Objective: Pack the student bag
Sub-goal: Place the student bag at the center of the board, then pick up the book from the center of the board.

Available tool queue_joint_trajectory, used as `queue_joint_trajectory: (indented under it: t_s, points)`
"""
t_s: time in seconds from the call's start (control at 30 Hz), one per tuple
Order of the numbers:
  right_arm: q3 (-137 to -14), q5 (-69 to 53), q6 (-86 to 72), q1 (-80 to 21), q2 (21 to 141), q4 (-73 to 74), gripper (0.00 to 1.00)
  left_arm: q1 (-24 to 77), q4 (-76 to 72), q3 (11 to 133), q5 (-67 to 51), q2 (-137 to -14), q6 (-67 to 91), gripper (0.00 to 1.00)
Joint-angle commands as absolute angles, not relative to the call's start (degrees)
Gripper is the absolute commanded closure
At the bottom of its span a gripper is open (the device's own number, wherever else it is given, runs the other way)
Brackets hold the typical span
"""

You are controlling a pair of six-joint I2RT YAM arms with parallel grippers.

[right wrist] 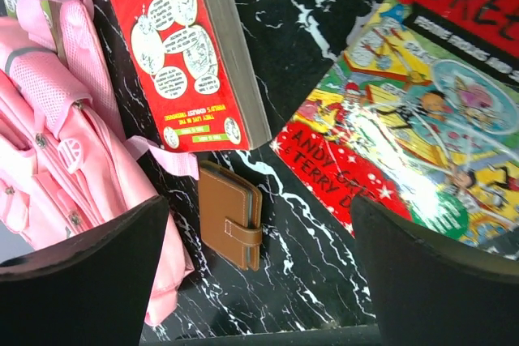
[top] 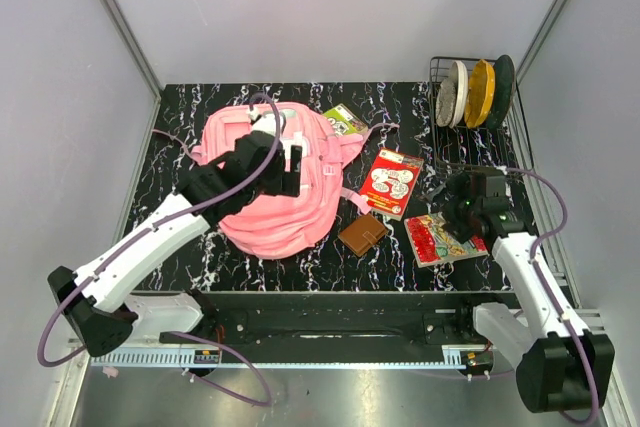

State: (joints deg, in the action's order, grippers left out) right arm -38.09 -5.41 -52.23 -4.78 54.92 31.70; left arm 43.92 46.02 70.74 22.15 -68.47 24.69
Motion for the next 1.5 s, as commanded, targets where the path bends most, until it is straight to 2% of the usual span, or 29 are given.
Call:
queue_joint_trajectory:
  t_s: [0.0,0.13,0.27,0.47,0.7,0.97,1.07,1.47]
  points:
    - [-40.4,-0.3,-54.2,-2.7,50.7,40.0,0.0,45.4,42.1,78.0,17.4,-67.3,21.9,0.13]
    - [-40.4,4.6,-59.1,-2.7,46.2,49.4,0.0,47.2,31.3,77.7,7.1,-70.1,18.1,0.01]
    - [-37.4,8.0,-65.5,-2.7,36.9,53.6,0.0,50.6,22.7,78.7,-1.2,-79.1,13.8,0.01]
    - [-33.9,12.0,-70.2,-2.6,30.2,59.9,0.0,53.1,13.1,85.7,-12.1,-93.6,11.5,0.01]
    - [-31.8,13.3,-75.7,-2.6,32.1,62.5,0.0,53.7,3.9,90.2,-20.6,-105.5,12.0,0.01]
    - [-30.8,9.8,-78.8,-2.7,38.1,60.2,0.0,53.9,3.7,102.0,-33.4,-122.2,14.1,0.01]
    - [-29.3,10.1,-80.2,-2.7,38.6,58.0,0.0,54.2,-2.3,100.8,-34.2,-124.2,14.0,0.01]
    - [-25.1,11.9,-82.3,-2.6,36.6,54.9,0.01,54.1,-0.4,106.4,-37.5,-135.6,14.5,0.01]
